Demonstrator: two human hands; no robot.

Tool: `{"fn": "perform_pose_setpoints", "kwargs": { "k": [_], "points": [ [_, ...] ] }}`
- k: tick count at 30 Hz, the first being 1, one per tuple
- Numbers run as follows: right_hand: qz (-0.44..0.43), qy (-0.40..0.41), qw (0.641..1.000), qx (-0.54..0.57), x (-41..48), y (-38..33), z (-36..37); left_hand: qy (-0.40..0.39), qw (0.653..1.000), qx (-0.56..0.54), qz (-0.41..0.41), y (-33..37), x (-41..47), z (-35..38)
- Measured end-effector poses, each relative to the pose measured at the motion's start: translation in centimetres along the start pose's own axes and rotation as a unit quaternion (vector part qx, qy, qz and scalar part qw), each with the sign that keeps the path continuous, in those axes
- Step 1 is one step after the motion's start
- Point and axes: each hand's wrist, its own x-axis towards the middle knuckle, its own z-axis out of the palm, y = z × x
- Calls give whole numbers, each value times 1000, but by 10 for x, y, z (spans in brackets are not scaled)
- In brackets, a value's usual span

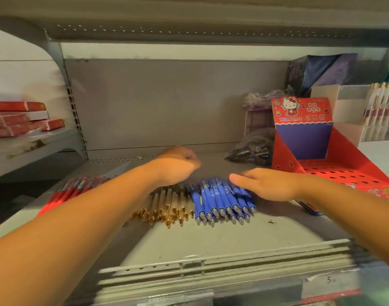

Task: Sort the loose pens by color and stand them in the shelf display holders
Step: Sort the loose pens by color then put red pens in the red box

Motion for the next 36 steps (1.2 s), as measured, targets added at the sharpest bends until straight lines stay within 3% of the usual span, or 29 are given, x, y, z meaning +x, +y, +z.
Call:
{"fn": "perform_pose_setpoints", "kwargs": {
  "k": [8,13,19,27,30,36],
  "points": [
    [30,55,992,-108,18,-42,-6,86,994,29,-60,-58,-72,-45],
    [-50,68,995,-49,30,-99,16,123,984,53,-115,-96,-108,-70],
    [-75,72,995,-9,60,-175,50,141,974,36,-175,-140,-133,-99],
    [-49,67,996,-27,104,-266,82,74,967,13,-245,-176,-117,-103],
    [-21,43,998,-45,121,-279,87,23,967,37,-250,-177,-103,-99],
    [-7,24,999,-38,147,-279,96,-38,948,-18,-315,-177,-82,-97]
  ]
}}
